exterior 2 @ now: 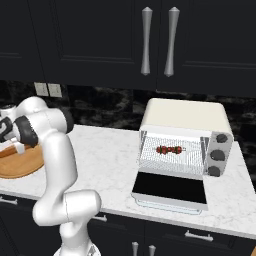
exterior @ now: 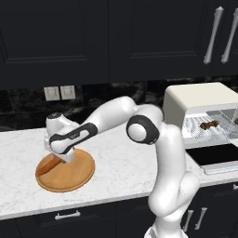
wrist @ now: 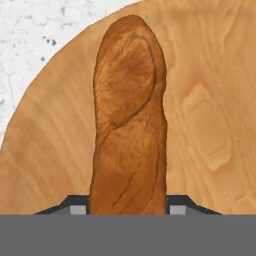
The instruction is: Pick up the kebab skewer and baguette bread, and place them inside the toaster oven. Close the toaster oven door and start by setting the timer.
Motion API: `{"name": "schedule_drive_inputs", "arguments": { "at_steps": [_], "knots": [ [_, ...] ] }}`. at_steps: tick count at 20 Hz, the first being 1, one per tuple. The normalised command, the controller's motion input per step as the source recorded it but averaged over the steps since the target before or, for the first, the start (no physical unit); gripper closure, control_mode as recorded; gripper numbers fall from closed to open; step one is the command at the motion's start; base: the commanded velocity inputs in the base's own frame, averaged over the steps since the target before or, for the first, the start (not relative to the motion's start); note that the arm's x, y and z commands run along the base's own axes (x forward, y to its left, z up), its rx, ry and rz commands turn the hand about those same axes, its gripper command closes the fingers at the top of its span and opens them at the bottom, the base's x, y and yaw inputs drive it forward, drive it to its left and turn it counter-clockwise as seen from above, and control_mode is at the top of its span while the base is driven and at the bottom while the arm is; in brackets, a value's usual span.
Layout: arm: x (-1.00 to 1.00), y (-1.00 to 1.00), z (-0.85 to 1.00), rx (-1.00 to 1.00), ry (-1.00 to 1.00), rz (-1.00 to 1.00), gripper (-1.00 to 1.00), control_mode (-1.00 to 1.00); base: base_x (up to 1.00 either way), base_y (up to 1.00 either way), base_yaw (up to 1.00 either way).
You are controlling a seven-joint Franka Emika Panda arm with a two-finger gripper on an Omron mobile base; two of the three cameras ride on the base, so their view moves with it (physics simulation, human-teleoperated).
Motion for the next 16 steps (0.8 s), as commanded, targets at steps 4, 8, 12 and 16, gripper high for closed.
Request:
{"name": "schedule_drive_inputs", "arguments": {
  "at_steps": [4,8,12,16],
  "knots": [
    [-0.15,-0.75,0.32,0.0,-0.13,-0.04,1.0,-1.0,0.0,0.0,0.0],
    [0.0,-0.71,0.28,0.0,-0.07,-0.12,1.0,-1.0,0.0,0.0,0.0],
    [0.0,-0.8,0.13,0.0,-0.06,-0.13,1.0,-1.0,0.0,0.0,0.0],
    [-0.14,-0.99,0.03,0.0,-0.11,-0.05,1.0,-1.0,0.0,0.0,0.0]
  ]
}}
